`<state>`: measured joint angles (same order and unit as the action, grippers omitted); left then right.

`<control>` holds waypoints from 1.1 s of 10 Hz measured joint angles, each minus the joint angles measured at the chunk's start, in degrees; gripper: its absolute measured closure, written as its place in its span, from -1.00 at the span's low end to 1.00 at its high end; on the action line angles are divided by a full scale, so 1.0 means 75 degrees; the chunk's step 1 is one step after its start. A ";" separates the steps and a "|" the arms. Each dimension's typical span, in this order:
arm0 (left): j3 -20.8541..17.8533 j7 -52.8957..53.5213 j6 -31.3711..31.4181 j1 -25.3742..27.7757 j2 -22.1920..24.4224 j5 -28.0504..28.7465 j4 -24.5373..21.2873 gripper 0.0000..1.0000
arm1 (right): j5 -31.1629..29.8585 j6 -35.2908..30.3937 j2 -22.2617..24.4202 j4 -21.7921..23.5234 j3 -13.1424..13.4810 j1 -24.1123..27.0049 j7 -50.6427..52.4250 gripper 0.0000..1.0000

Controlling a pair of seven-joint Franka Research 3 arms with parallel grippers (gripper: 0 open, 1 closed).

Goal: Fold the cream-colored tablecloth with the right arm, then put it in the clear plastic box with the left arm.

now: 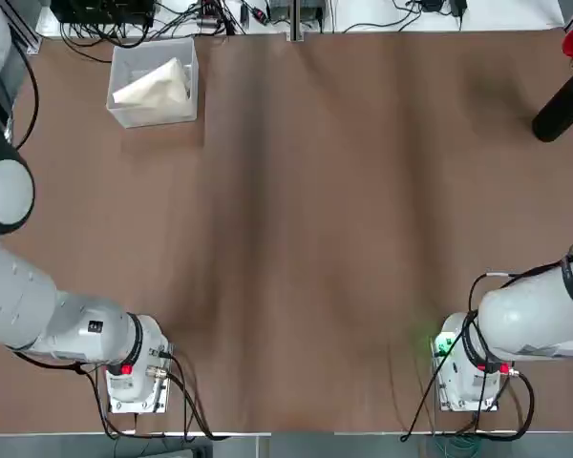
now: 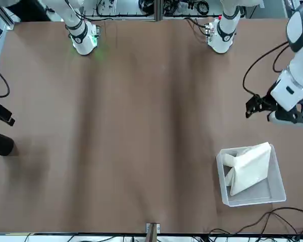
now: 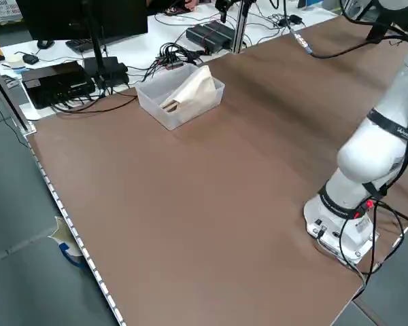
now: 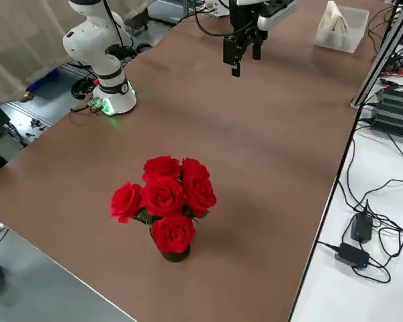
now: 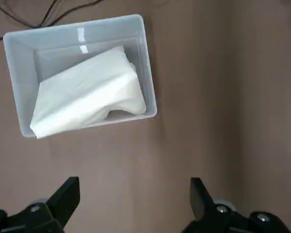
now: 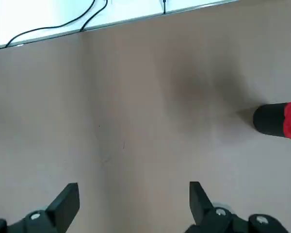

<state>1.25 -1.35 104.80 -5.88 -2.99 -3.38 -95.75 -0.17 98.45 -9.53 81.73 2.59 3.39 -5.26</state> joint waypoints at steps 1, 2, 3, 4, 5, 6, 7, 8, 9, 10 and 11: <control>0.0038 -0.0048 -0.0241 0.0073 0.0142 0.0000 -0.0027 -1.00 | 0.0000 0.0000 0.0000 0.0000 0.0000 0.0000 0.0000 -1.00; 0.0027 -0.0051 -0.0478 0.0145 0.0284 0.0000 0.0021 -1.00 | 0.0000 0.0000 0.0000 -0.0001 -0.0001 0.0000 0.0000 -1.00; -0.0013 -0.0051 -0.0812 0.0211 0.0393 0.0000 0.0199 -1.00 | 0.0000 0.0000 0.0000 0.0000 0.0000 0.0000 0.0000 -1.00; -0.0100 -0.0051 -0.1166 0.0230 0.0456 0.0001 0.0429 -1.00 | 0.0000 -0.0001 0.0000 -0.0001 0.0000 0.0000 0.0000 -1.00; -0.0213 -0.0075 -0.1408 0.0227 0.0501 0.0006 0.0559 -0.99 | 0.0000 -0.0001 0.0000 -0.0001 -0.0002 -0.0001 0.0000 -1.00; -0.0360 -0.0092 -0.1512 0.0227 0.0532 0.0010 0.0571 -0.97 | 0.0000 -0.0001 0.0000 -0.0001 -0.0006 -0.0004 0.0000 -1.00; -0.0494 -0.0092 -0.1567 0.0227 0.0538 0.0010 0.0571 -0.96 | 0.0000 -0.0001 0.0000 -0.0001 -0.0012 -0.0009 0.0000 -1.00; -0.0574 -0.0095 -0.1595 0.0227 0.0539 0.0022 0.0568 -0.97 | 0.0000 -0.0001 0.0000 0.0000 -0.0019 -0.0014 0.0000 -1.00; -0.0584 -0.0115 -0.1612 0.0220 0.0539 0.0190 0.0556 -0.97 | 0.0000 -0.0001 0.0000 0.0000 -0.0025 -0.0018 0.0000 -1.00; -0.0566 -0.0146 -0.1616 0.0193 0.0538 0.0374 0.0543 -0.97 | 0.0000 -0.0001 0.0000 0.0000 -0.0027 -0.0018 0.0000 -1.00; -0.0530 -0.0168 -0.1616 0.0180 0.0538 0.0427 0.0527 -0.97 | 0.0000 -0.0002 0.0000 0.0000 -0.0028 -0.0019 0.0000 -1.00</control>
<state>-2.73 -2.61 92.68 -4.53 1.05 -0.18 -91.80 -0.17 98.43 -9.53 81.73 2.37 3.25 -5.25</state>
